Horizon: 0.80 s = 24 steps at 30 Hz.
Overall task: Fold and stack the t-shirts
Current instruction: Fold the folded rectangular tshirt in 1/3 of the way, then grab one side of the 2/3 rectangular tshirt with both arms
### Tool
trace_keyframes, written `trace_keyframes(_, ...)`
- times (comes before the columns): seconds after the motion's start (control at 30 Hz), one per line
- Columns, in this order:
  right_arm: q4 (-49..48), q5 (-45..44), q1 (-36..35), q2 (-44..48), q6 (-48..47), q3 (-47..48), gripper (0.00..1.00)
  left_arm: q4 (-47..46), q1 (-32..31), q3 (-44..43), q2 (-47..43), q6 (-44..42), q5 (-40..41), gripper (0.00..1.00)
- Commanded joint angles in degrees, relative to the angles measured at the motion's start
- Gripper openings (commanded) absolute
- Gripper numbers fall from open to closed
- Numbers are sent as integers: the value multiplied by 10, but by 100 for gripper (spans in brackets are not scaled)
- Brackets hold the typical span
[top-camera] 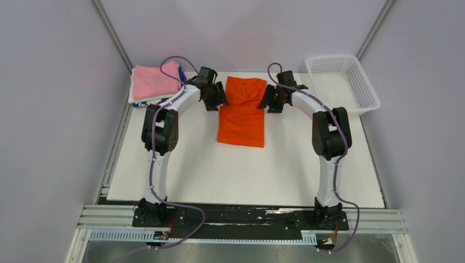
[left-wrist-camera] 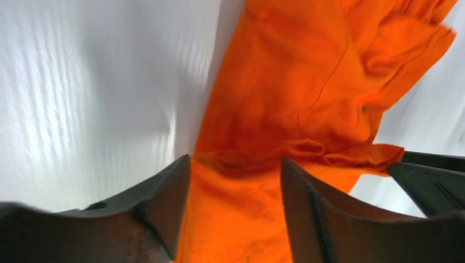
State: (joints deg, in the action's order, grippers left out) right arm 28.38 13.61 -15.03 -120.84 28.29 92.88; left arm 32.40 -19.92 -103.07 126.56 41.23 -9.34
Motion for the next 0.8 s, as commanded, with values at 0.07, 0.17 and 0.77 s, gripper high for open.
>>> trace_keyframes(0.07,-47,77,28,34,-12,24,76,-6,30,-89,-22,-11,-11,99)
trace_keyframes(0.17,-71,79,23,93,-21,-58,99,-27,29,-7,-77,-21,-18,100)
trace_keyframes(0.77,-113,49,-59,240,74,-356,76,-96,-19,398,-257,1,-72,82)
